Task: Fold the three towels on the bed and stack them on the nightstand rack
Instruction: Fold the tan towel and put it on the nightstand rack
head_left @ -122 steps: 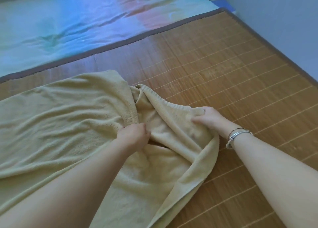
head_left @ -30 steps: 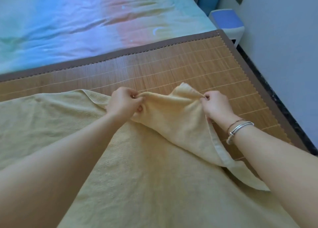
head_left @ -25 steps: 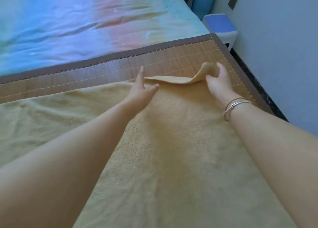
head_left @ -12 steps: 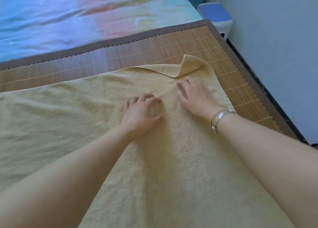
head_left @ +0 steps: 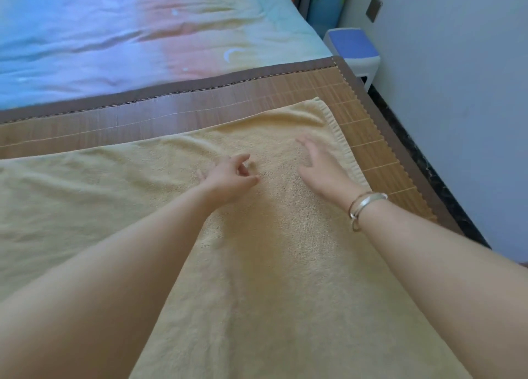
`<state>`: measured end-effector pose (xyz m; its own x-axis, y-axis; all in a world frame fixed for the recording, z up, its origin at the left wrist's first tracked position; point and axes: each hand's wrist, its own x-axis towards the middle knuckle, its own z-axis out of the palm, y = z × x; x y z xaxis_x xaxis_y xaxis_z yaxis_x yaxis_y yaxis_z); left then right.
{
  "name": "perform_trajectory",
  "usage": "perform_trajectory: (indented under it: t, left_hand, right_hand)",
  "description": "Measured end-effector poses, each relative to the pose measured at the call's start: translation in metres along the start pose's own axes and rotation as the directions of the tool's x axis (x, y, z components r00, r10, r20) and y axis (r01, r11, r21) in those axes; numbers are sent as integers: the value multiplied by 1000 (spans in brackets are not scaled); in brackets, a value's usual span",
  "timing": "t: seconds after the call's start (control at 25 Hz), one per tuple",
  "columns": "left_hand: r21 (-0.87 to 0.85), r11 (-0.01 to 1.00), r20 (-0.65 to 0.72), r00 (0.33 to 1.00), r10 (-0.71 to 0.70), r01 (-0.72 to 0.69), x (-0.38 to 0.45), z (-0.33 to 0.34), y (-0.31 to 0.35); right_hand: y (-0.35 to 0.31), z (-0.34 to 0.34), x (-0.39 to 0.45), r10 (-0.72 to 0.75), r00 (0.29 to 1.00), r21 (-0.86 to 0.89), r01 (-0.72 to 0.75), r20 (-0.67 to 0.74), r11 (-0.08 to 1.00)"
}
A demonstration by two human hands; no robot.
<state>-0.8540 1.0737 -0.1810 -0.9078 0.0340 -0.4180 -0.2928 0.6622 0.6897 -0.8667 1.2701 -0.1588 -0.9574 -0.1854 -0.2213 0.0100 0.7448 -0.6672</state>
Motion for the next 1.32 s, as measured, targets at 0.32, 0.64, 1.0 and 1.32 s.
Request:
perform_trajectory:
  t: [0.32, 0.64, 1.0, 1.32]
  left_hand:
    - [-265, 964, -246, 967, -68, 1, -150, -66, -97]
    - [-352, 888, -573, 682, -454, 295, -388, -239, -328]
    - [-524, 708, -689, 253, -679, 472, -633, -350, -554]
    - [-665, 637, -610, 209, -764, 390, -685, -399, -718]
  right_hand:
    - [-140, 63, -67, -188, 945, -82, 217, 269, 973]
    - [-360, 250, -144, -455, 749, -64, 548, 482, 834]
    - [-604, 508, -275, -613, 458, 41, 780, 643, 625]
    - [-708, 709, -322, -603, 290, 23, 889, 743, 457]
